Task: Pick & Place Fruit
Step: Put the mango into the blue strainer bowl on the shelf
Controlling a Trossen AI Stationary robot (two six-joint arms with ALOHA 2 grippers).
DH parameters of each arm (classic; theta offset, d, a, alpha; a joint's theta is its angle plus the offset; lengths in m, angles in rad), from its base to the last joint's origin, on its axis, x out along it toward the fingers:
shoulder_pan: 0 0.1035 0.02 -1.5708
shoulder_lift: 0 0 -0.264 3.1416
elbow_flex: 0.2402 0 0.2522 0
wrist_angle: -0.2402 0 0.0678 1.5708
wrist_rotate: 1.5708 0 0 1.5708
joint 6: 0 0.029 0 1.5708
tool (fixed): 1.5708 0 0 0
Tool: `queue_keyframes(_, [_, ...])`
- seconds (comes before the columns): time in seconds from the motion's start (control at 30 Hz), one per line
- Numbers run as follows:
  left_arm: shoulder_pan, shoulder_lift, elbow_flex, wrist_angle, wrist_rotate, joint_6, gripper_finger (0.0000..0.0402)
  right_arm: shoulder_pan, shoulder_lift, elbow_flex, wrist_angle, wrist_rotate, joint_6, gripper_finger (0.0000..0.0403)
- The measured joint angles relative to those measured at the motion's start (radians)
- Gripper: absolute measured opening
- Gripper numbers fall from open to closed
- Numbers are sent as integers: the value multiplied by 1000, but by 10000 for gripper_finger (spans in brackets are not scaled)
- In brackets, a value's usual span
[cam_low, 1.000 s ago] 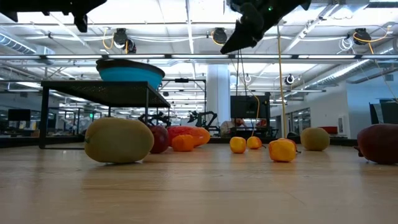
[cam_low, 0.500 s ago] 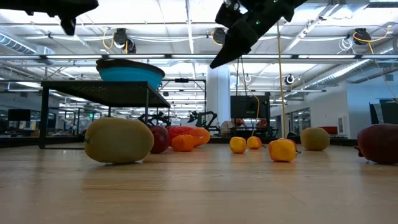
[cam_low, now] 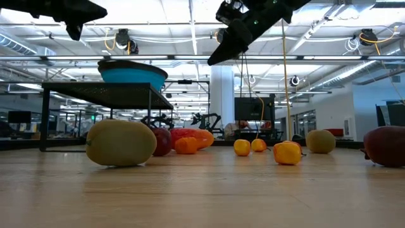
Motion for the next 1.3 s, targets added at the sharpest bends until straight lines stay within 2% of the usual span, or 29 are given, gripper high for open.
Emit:
queue_keyframes(0.13, [-73, -8, 0, -1, -22, 25, 24, 13, 38, 2, 50, -16, 0, 195])
queue_keyframes(0.27, [-133, -39, 0, -43, -122, 24, 24, 21, 90, 4, 127, -95, 0, 229])
queue_keyframes(0.43, [-181, -82, 0, -92, -185, 36, 24, 20, 148, -1, 109, -100, -14, 265])
queue_keyframes(0.6, [-196, -130, 0, -141, -196, 44, 24, 18, 186, 9, 116, -101, -74, 292])
queue_keyframes(1.0, [-195, -220, 0, -206, -197, 40, 24, -24, 374, 185, -43, -160, -96, 320])
queue_keyframes(1.07, [-195, -223, 0, -209, -195, 38, 24, -38, 386, 195, -92, -180, -90, 324])
queue_keyframes(1.3, [-195, -223, 0, -215, -187, 23, 24, -70, 412, 200, -78, -182, -65, 332])
